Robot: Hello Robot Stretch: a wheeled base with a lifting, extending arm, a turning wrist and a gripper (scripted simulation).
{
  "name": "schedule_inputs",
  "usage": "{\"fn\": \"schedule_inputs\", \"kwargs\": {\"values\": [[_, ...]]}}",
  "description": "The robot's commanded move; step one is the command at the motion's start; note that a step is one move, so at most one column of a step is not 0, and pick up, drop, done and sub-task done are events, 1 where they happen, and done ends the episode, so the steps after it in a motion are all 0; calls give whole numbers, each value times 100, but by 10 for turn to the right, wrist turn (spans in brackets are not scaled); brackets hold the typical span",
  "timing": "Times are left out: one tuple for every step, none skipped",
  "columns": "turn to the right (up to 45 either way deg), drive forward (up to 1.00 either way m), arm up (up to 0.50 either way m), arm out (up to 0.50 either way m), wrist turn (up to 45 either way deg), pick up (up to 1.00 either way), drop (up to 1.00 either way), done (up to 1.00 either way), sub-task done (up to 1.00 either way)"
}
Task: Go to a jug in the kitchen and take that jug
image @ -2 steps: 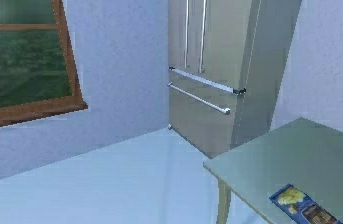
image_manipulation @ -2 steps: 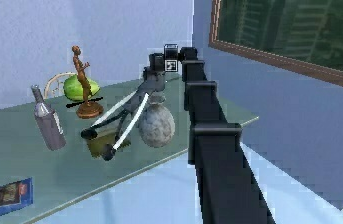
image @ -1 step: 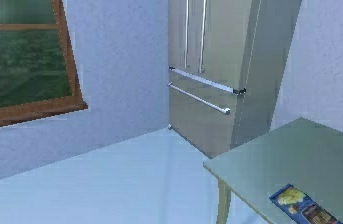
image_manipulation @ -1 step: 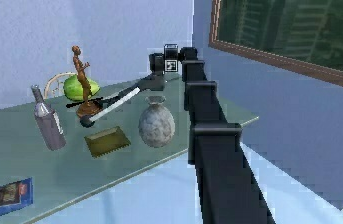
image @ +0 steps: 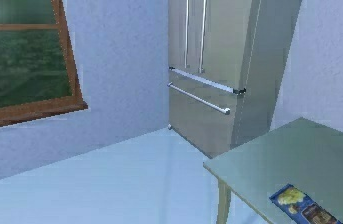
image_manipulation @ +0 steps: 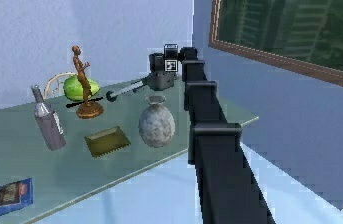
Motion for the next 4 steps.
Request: {"fn": "schedule_inputs", "kwargs": {"values": [[0, 0, 0, 0, 390, 0, 0, 0, 0], [0, 0, -26, 0, 0, 0, 0, 0, 0], [0, 0, 0, 0, 0, 100, 0, 0, 0], [0, 0, 10, 0, 0, 0, 0, 0, 0]]}}
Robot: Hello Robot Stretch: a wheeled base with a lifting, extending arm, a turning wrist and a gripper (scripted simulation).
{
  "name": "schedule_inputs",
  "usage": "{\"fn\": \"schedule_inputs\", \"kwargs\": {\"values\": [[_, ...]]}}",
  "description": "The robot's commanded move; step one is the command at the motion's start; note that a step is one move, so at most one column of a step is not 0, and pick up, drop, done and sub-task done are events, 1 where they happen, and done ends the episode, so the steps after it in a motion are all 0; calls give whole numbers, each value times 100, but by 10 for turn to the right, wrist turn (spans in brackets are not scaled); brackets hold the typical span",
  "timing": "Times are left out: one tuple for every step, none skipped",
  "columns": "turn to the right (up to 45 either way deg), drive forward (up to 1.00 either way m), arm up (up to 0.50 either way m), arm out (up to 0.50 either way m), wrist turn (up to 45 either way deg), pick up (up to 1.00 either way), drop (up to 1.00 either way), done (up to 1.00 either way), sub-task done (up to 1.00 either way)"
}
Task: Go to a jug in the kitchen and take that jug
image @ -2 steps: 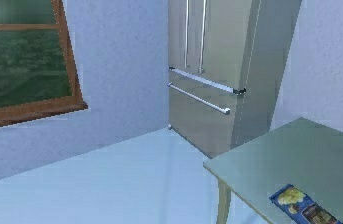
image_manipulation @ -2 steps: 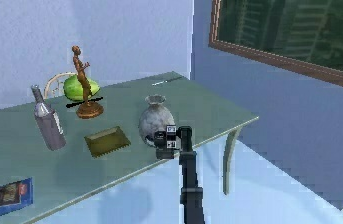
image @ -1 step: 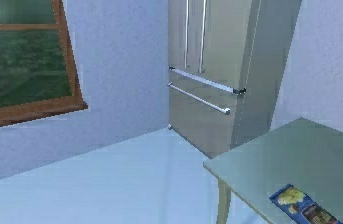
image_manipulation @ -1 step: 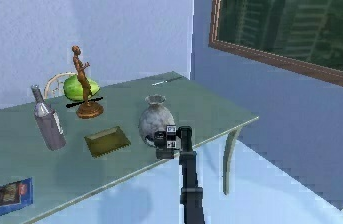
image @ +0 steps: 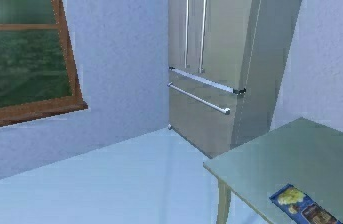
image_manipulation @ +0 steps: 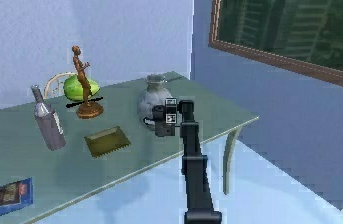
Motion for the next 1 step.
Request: {"fn": "schedule_inputs", "kwargs": {"values": [[0, 0, 0, 0, 0, 0, 0, 100, 0]]}}
